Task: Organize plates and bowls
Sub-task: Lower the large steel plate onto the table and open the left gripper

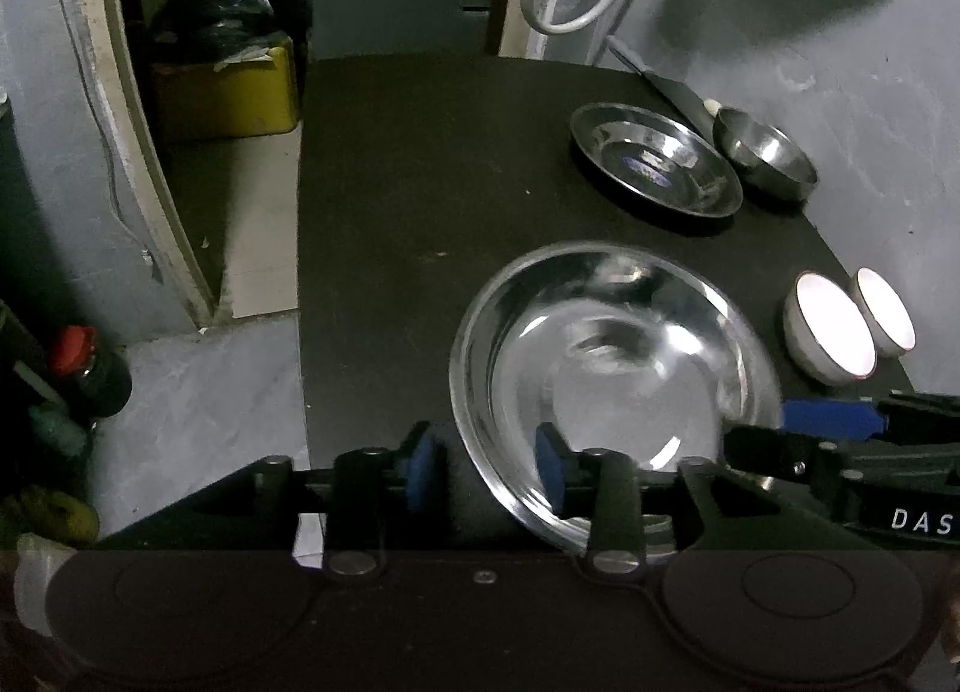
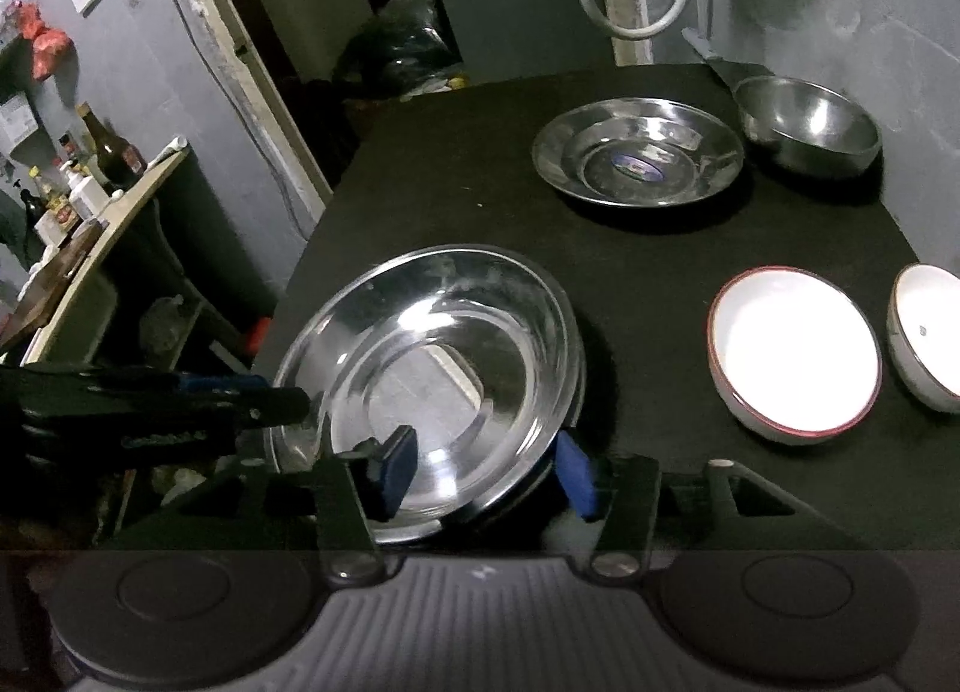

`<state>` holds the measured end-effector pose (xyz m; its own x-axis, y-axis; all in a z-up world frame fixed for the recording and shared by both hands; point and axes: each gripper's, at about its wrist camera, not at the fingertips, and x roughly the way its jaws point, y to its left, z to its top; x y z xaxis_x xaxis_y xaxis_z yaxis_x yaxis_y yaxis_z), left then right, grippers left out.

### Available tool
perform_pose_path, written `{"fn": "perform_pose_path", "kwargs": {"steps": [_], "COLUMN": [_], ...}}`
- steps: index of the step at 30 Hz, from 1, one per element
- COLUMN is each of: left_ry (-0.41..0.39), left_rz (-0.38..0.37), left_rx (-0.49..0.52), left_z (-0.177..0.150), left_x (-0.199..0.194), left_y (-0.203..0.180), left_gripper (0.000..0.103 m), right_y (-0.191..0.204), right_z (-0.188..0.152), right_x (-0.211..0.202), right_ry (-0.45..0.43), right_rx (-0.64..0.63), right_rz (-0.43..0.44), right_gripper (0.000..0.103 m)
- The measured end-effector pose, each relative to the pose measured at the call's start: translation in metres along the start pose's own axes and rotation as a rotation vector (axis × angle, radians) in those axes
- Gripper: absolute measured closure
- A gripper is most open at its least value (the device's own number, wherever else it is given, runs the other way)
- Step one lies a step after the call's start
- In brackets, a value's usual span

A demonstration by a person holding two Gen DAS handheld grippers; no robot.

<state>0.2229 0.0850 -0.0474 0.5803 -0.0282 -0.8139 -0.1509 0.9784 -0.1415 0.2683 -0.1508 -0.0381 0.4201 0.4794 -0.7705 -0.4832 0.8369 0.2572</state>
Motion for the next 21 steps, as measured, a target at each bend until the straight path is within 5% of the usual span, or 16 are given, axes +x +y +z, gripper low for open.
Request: {"fn": "perform_pose_path", "kwargs": {"steps": [7,11,14,21], "left_ry": [-0.058,-0.095,-0.108,-0.12], "left_rz": [0.029,0.045,0.015,-0.072], "left_rx": [-0.015,-0.011,-0.032,-0.066], "left_z": [0.007,0.019,0.031,0.068], "left_x": [-0.008,-0.008,-0.005,0.019], "left_y": [-0.002,-0.005,-0.006,-0.024], "left_gripper": [0.024,0.006,0.002,0.001], "right_y": [-0.006,-0.014,-0.024,-0.058], "right_z": [0.0,0.002,0.005,0.022], "right_x": [-0.005,-0.009,-0.016,-0.021], "right_ry": [-0.02,-0.056,-0.106,-0.203], "right_rx": [0.008,0.031,0.073,0.137], "right_rz": [0.01,0.009,0.007,-0.063], "right_gripper": [0.032,0.009,0.001,0.0]}}
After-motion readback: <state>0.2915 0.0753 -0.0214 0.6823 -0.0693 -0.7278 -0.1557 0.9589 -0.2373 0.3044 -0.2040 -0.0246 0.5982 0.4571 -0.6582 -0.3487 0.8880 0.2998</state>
